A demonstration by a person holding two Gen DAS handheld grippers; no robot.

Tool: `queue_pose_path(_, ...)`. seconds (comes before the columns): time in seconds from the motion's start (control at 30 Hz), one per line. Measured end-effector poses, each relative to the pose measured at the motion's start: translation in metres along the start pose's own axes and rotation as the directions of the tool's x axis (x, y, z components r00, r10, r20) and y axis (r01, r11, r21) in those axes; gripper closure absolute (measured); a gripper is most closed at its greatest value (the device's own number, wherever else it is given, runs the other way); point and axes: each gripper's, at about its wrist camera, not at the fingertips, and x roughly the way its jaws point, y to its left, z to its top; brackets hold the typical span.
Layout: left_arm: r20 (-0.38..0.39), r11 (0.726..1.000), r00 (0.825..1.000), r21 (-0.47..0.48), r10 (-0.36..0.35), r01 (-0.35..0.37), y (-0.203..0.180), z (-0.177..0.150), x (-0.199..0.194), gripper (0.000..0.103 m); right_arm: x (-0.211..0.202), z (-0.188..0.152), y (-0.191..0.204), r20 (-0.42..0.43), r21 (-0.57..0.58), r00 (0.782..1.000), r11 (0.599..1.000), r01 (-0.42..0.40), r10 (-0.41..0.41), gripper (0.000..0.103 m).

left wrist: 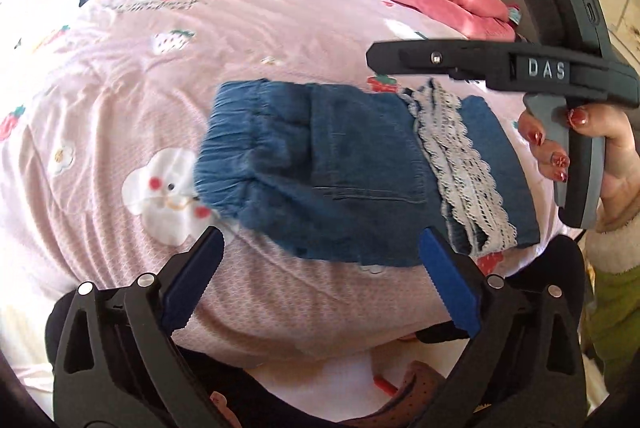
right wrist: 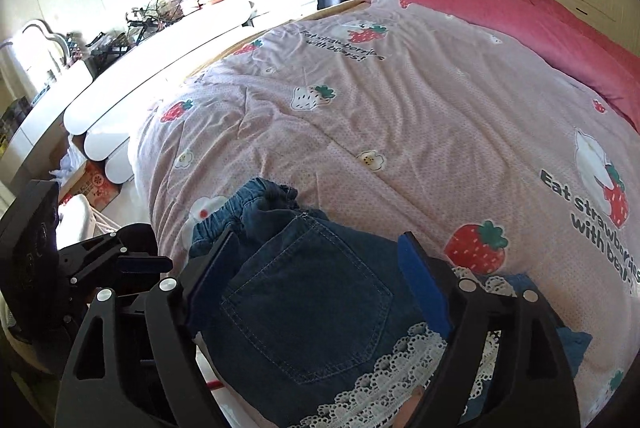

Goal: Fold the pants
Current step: 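Grasp the elastic waistband with the left gripper and lift it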

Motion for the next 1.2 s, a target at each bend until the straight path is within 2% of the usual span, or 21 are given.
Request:
queue_pose_path(0.2,-0.005,0.996,0.999,-0.081,-0.042,0.041,0.017,-0.001,0.011,0.01,0.034,0.009,0.009,-0.074,-0.044,0.997,0.999,-0.011,0.008,0.02)
queue_pose_path(0.33,-0.019,0.992,0.998,-0.112,-0.06,0.057,0.022,-0.003,0.019,0.01,0.055,0.021,0.018,-0.107,-0.058,0.993,0.997,-0.058,0.052,0.02)
queue_pose_path(0.43,-0.02,0.989,0.997,-0.129,-0.076,0.072,0.024,-0.004,0.023,0.01,0.073,0.032,0.023,-0.149,-0.045,0.983,0.993,-0.114,0.106,0.02)
queue_pose_path(0.5,-0.016,0.987,0.996,-0.137,-0.088,0.085,0.026,-0.003,0.026,0.01,0.09,0.038,0.024,-0.201,-0.024,0.969,0.988,-0.151,0.143,0.02)
queue_pose_path(0.57,-0.013,0.984,0.995,-0.15,-0.097,0.094,0.027,-0.004,0.027,0.01,0.108,0.039,0.021,-0.266,0.012,0.952,0.989,-0.15,0.148,0.022)
queue_pose_path(0.6,-0.012,0.983,0.995,-0.156,-0.104,0.101,0.029,-0.004,0.028,0.01,0.117,0.038,0.02,-0.295,0.026,0.944,0.989,-0.148,0.149,0.032)
queue_pose_path(0.63,-0.012,0.981,0.994,-0.165,-0.108,0.105,0.03,-0.004,0.029,0.01,0.123,0.036,0.019,-0.315,0.036,0.936,0.988,-0.153,0.156,0.05)
queue_pose_path(0.67,-0.012,0.979,0.993,-0.173,-0.114,0.111,0.031,-0.004,0.031,0.01,0.128,0.034,0.018,-0.321,0.038,0.935,0.988,-0.149,0.154,0.051)
queue_pose_path(0.8,-0.004,0.97,0.99,-0.201,-0.143,0.139,0.035,-0.006,0.035,0.01,0.112,0.033,0.01,-0.27,0.059,0.944,0.982,-0.18,0.189,0.068)
queue_pose_path(0.9,0.012,0.962,0.987,-0.221,-0.161,0.16,0.038,-0.003,0.036,0.012,0.089,0.034,0.005,-0.205,0.074,0.949,0.97,-0.23,0.24,0.07)
queue_pose_path(0.97,0.022,0.952,0.984,-0.249,-0.177,0.177,0.041,-0.002,0.035,0.018,0.072,0.034,0.004,-0.159,0.071,0.952,0.965,-0.254,0.262,0.07)
queue_pose_path(1.03,0.038,0.938,0.978,-0.277,-0.207,0.21,0.044,0.001,0.035,0.03,0.061,0.036,0.002,-0.13,0.072,0.952,0.96,-0.27,0.277,0.07)
queue_pose_path(1.1,0.051,0.923,0.967,-0.289,-0.252,0.255,0.045,0.005,0.035,0.055,0.049,0.035,-0.001,-0.102,0.07,0.953,0.957,-0.281,0.287,0.07)
queue_pose_path(1.2,0.06,0.919,0.958,-0.271,-0.282,0.287,0.036,0.012,0.032,0.07,0.034,0.036,-0.005,-0.064,0.063,0.955,0.956,-0.285,0.289,0.07)
